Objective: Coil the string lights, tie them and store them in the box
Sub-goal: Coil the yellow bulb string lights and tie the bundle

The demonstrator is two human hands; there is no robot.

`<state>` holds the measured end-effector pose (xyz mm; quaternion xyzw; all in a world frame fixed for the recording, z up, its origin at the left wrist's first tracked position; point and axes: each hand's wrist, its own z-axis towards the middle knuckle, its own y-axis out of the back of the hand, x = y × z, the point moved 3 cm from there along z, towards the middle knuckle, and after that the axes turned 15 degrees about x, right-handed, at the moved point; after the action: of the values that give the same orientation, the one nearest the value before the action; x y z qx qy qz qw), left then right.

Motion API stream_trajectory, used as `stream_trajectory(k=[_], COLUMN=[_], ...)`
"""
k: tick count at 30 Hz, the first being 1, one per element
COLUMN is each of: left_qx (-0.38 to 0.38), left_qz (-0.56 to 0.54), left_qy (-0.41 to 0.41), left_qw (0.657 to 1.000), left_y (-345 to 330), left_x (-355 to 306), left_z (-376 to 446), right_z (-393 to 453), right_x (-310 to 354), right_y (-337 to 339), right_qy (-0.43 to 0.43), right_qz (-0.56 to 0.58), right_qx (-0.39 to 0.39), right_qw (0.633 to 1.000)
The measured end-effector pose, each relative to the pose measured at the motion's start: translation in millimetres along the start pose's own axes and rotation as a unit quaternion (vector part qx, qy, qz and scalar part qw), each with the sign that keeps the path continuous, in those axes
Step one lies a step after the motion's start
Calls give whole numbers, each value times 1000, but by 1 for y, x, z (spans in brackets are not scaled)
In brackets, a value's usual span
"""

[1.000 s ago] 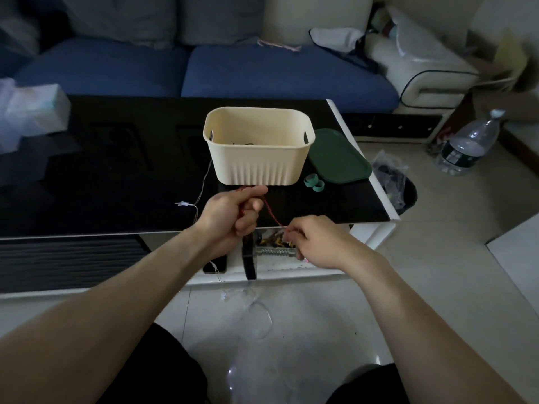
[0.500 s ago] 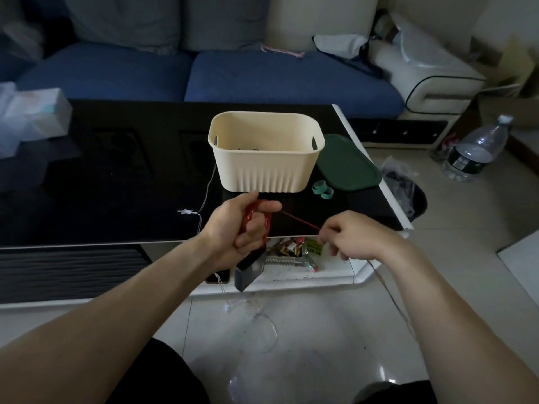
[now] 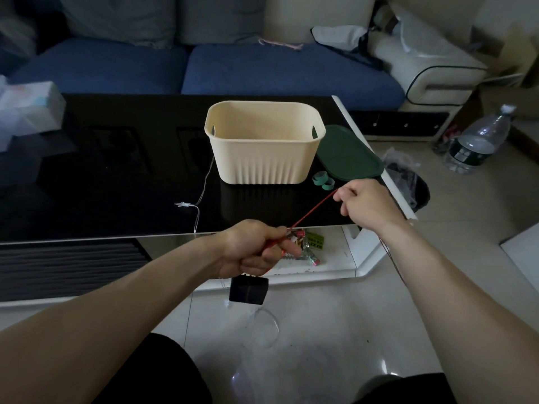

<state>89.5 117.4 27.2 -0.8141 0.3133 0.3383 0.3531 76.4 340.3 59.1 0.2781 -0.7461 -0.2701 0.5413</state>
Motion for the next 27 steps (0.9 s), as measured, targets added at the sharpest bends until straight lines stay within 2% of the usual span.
stream_trajectory(k=[2, 4, 7, 10, 12, 14, 18, 20, 23, 27], left_qx=[-13, -25, -46, -73, -79, -56, -37, -30, 19, 63], left_qz=[-6, -29, -93, -121, -132, -157, -190, -183, -113, -59], left_qy=[-43, -95, -172, -230, -241, -243, -227, -203, -132, -105], left_qw=[999, 995, 980, 963, 958, 956, 954, 961, 985, 991], left_y=[-1, 0, 3, 5, 2, -4, -11, -11, -17, -27], left_x=[-4, -8, -15, -20, -22, -25, -28, -24, -15, -9], left_z=[0, -3, -7, -8, -8, -5, -3, 2, 9, 16], right_z=[2, 2, -6, -26, -39, -49, -61, -63, -61, -53], right_x=[-4, -8, -9, -2, 7, 20, 41, 46, 54, 52], right_y=[-1, -4, -22, -45, -56, -64, -77, -78, -72, -59], right_qy=[-20, -47, -72, -53, -22, 24, 96, 113, 144, 138], right_qz=[0, -23, -85, -132, -166, -213, -221, -202, -171, -181], right_qx=[11, 59, 191, 336, 386, 381, 381, 364, 295, 225], right_qw=[1000, 997, 975, 931, 907, 900, 893, 902, 929, 947])
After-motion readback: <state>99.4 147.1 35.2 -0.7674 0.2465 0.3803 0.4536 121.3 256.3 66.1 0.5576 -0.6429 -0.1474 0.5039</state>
